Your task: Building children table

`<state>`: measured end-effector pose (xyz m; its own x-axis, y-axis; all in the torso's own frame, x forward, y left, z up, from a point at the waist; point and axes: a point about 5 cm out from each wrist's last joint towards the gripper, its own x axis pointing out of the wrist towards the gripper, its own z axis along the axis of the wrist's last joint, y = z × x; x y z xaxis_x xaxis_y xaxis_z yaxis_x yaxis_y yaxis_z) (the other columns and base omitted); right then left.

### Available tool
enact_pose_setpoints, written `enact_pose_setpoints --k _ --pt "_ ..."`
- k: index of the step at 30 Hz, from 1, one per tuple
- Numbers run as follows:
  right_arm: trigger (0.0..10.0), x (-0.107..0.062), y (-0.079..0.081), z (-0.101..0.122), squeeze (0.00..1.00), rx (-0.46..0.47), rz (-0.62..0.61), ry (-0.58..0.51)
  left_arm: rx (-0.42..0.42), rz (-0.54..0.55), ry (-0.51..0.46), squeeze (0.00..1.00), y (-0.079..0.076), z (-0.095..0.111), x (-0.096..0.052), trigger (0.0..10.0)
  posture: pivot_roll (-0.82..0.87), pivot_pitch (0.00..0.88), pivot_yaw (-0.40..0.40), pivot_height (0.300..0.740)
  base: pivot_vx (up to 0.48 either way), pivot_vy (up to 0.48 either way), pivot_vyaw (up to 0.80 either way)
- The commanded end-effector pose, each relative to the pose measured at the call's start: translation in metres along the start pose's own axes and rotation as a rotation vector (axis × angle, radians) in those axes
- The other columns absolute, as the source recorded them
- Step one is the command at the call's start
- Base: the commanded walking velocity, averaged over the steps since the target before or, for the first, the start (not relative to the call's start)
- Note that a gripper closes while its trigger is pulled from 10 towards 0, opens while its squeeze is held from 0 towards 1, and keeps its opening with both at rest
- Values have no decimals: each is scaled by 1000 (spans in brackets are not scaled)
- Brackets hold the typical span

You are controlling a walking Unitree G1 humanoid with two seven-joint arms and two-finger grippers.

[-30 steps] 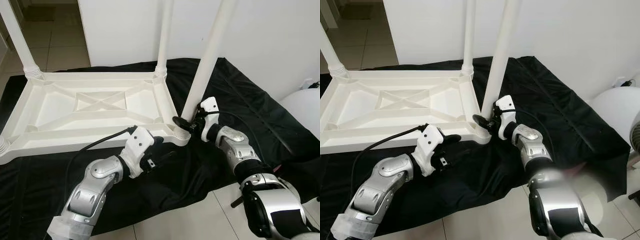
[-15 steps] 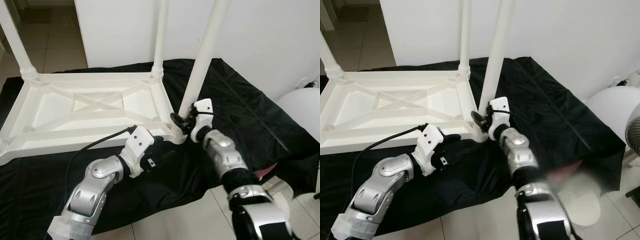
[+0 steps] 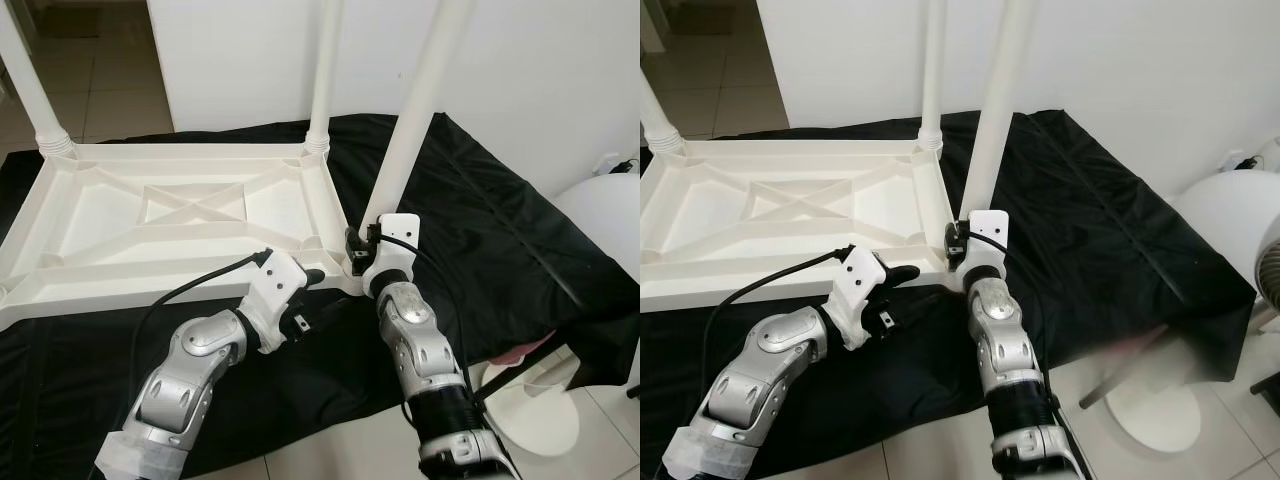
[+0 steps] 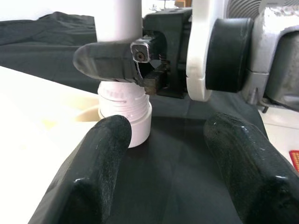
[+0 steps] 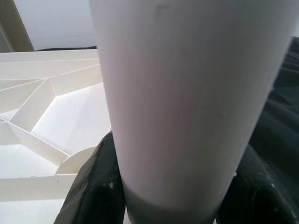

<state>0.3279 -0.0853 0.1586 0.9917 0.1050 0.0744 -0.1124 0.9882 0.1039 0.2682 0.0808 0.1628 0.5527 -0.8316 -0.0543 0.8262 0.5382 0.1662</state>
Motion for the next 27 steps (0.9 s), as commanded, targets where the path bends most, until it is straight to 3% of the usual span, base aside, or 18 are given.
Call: enact_pose_setpoints --k 1,7,8,9,10,13,14,15,16,17,20,24,27 --pt "10000 -7 9 -13 0 65 -4 62 -9 33 9 0 1 -1 0 10000 -1 42 -62 740 0 0 0" --pt "10000 -12 5 -14 0 33 -7 70 -5 29 16 0 3 -2 -1 10000 -8 41 -57 740 0 0 0" --pt "10000 -12 2 -13 243 29 -10 66 -3 30 15 0 4 -2 -1 10000 -7 41 -55 740 0 0 0" --pt "10000 -12 2 -13 243 29 -10 66 -3 30 15 0 4 -2 -1 10000 -7 41 -55 740 0 0 0" --pt "10000 -12 0 -11 1000 25 -10 51 0 33 14 0 5 -1 -1 10000 -6 41 -55 740 0 0 0" --pt "10000 -11 -2 -9 1000 29 1 37 1 36 16 0 6 -2 -1 10000 -6 41 -55 740 0 0 0" --pt "10000 -9 -6 -5 682 21 29 23 3 35 19 0 6 -2 -2 10000 -7 40 -52 740 0 0 0" --pt "10000 -7 -10 -2 129 9 50 9 3 34 21 0 5 -3 -2 10000 -7 40 -52 740 0 0 0" --pt "10000 -7 -10 -2 129 9 50 9 3 34 21 0 5 -3 -2 10000 -7 40 -52 740 0 0 0" --pt "10000 -4 -16 1 0 4 81 4 6 34 24 0 5 -3 -3 10000 -7 39 -53 740 0 0 0" --pt "10000 -1 -28 7 0 -20 120 -1 8 34 25 0 6 -3 -3 10000 -5 40 -55 740 0 0 0" --pt "10000 0 -28 8 0 -6 241 19 8 36 28 0 7 -3 -4 10000 -5 40 -57 740 0 0 0" --pt "10000 6 -37 9 0 -69 347 27 10 38 31 0 8 -4 -4 10000 -6 39 -55 740 0 0 0"
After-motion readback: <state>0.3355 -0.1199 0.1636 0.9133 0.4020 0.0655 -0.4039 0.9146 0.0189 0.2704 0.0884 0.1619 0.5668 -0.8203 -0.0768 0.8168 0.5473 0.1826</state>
